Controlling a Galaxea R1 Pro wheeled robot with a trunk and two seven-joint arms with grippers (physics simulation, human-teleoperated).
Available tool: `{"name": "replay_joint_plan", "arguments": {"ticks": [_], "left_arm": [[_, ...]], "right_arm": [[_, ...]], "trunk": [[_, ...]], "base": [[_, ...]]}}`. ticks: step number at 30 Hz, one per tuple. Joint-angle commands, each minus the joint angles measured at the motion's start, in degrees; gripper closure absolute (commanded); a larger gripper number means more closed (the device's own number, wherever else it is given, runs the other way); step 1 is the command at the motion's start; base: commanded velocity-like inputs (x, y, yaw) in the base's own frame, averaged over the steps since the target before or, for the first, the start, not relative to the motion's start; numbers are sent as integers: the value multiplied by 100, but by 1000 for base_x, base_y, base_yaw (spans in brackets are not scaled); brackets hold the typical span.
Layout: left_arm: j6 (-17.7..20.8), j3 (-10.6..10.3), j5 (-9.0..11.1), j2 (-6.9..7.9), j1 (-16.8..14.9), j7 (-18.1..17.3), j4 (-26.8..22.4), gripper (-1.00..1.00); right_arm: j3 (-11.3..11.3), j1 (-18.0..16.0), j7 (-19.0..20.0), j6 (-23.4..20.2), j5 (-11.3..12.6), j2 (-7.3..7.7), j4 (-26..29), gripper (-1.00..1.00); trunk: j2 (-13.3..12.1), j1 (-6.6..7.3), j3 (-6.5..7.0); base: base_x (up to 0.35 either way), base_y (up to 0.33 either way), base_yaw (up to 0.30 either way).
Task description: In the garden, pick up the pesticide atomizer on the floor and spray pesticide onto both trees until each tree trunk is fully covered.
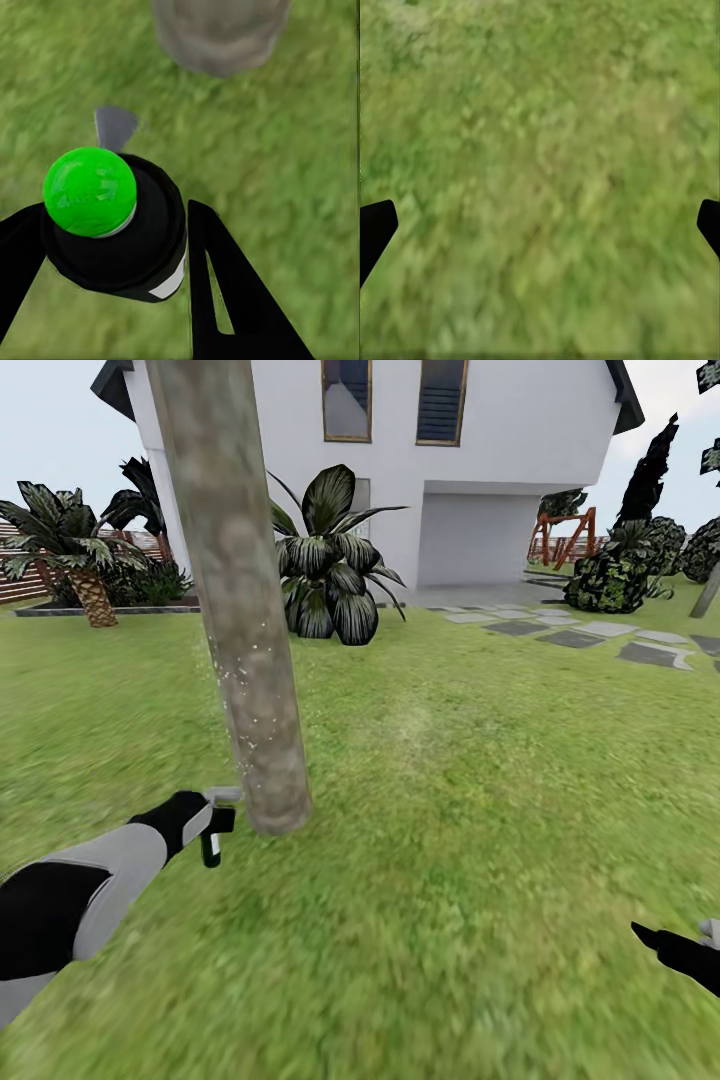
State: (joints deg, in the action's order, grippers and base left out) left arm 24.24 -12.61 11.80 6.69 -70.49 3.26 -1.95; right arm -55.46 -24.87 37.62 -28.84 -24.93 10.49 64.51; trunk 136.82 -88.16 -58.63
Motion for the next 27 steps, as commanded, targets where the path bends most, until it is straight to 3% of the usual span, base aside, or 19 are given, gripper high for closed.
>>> {"name": "replay_joint_plan", "arguments": {"ticks": [1,7,11,13,19,27], "left_arm": [[-186,-23,-13,-42,132,0,0,100],[-646,-3,19,-154,454,8,-11,100],[-672,4,597,-151,465,8,-22,100],[-677,1,695,-153,465,8,-15,100],[-684,-5,769,-159,473,8,-7,100],[-693,-5,766,-166,474,22,-7,100]], "right_arm": [[0,0,10,1,2,0,4,-100],[1,0,25,-8,10,-7,17,-100],[8,0,18,-8,7,-20,18,-100],[8,0,18,-9,6,-20,18,-100],[9,0,17,-8,6,-21,18,-100],[6,0,26,-8,6,-21,9,-100]], "trunk": [[0,1,1],[0,1,1],[0,1,1],[0,1,1],[0,1,1],[0,1,1]], "base": [[0,0,0],[28,-43,14],[157,-240,228],[149,-285,267],[69,-314,235],[2,-325,17]]}}
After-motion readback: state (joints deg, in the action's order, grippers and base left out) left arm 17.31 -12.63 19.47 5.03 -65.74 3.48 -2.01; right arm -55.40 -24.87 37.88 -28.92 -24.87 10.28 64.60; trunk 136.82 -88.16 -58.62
